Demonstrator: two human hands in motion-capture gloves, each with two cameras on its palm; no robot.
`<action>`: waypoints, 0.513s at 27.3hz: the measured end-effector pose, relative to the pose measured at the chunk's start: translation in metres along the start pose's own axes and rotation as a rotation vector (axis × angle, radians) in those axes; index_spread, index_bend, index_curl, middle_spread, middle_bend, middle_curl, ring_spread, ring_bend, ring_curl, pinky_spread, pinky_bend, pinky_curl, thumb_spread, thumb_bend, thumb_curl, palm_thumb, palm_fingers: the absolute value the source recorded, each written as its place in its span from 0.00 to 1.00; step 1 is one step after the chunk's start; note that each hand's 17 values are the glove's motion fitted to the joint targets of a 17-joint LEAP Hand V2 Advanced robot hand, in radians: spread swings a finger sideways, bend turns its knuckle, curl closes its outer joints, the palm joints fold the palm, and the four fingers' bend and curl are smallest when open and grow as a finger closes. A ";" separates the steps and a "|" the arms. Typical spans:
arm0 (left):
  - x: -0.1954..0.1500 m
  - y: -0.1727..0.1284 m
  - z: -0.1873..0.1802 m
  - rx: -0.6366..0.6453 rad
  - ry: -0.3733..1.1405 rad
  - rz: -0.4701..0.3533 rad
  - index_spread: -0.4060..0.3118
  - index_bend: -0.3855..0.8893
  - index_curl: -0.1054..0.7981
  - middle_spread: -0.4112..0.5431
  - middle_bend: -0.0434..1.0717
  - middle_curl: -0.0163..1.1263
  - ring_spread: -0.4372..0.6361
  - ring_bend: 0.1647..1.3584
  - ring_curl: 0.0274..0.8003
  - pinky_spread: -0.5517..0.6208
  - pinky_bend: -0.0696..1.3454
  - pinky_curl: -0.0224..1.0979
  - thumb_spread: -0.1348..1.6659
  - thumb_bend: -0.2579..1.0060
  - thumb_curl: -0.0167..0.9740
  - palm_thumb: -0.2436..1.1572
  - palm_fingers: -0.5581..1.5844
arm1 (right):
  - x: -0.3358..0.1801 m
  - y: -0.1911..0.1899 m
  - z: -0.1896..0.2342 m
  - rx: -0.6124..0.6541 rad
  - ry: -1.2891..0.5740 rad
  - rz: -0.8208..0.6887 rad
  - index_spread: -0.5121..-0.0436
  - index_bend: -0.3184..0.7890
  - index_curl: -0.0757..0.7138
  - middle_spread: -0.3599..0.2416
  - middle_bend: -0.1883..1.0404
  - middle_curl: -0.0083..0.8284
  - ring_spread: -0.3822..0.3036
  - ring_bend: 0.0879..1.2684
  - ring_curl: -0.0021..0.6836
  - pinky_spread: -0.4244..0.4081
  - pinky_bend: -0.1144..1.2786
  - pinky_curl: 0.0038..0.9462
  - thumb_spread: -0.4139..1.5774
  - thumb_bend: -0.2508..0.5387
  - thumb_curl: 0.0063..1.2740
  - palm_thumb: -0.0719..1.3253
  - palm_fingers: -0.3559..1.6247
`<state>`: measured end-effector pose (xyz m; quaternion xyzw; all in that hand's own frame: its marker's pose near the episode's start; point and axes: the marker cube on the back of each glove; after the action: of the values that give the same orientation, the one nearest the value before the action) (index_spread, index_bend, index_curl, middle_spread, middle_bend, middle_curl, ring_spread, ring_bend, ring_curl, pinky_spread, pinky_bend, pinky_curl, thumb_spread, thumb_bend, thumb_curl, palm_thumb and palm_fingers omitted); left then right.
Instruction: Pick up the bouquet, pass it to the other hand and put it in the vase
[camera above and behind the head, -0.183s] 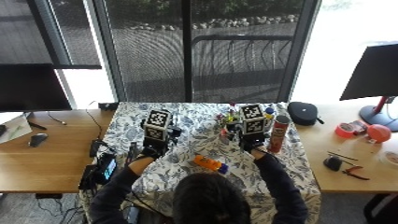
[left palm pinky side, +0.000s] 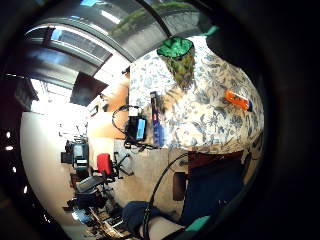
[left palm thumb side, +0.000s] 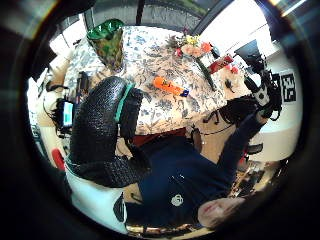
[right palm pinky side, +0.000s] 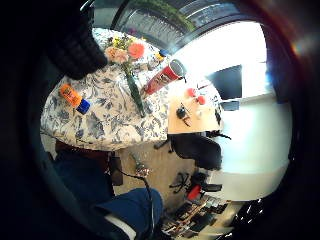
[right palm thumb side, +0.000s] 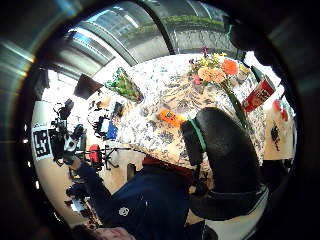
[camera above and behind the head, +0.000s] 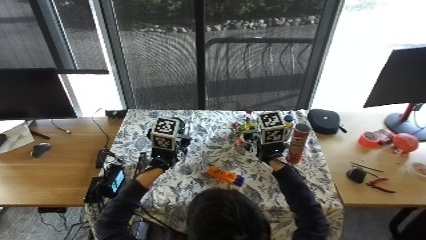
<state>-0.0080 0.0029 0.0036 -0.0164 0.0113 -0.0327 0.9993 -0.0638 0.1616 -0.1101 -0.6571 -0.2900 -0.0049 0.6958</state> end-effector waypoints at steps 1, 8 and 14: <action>-0.001 0.000 0.002 -0.003 0.002 0.000 0.50 0.44 0.24 0.52 0.21 0.14 0.51 0.27 0.20 0.57 0.30 0.17 0.50 0.33 0.11 0.37 0.49 | 0.002 0.000 0.003 -0.010 -0.005 0.003 0.61 0.42 0.28 0.41 0.39 0.20 0.49 0.29 0.27 0.53 0.39 0.19 0.58 0.70 0.09 0.39 0.53; -0.004 0.000 0.003 -0.015 0.009 -0.001 0.48 0.43 0.31 0.54 0.20 0.18 0.53 0.28 0.25 0.59 0.30 0.22 0.63 0.31 0.16 0.39 0.48 | 0.003 -0.012 0.011 -0.003 -0.017 -0.010 0.52 0.41 0.33 0.40 0.39 0.28 0.48 0.28 0.35 0.53 0.39 0.24 0.71 0.68 0.12 0.41 0.52; 0.005 0.000 0.010 -0.044 0.047 0.018 0.48 0.43 0.35 0.54 0.20 0.21 0.54 0.28 0.28 0.60 0.29 0.24 0.68 0.29 0.19 0.39 0.48 | -0.008 -0.016 0.001 -0.017 -0.013 -0.025 0.49 0.41 0.35 0.43 0.38 0.32 0.47 0.28 0.38 0.54 0.38 0.27 0.76 0.64 0.14 0.42 0.51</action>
<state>-0.0025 0.0032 0.0138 -0.0376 0.0355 -0.0240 0.9984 -0.0772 0.1573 -0.0987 -0.6592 -0.3026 -0.0117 0.6883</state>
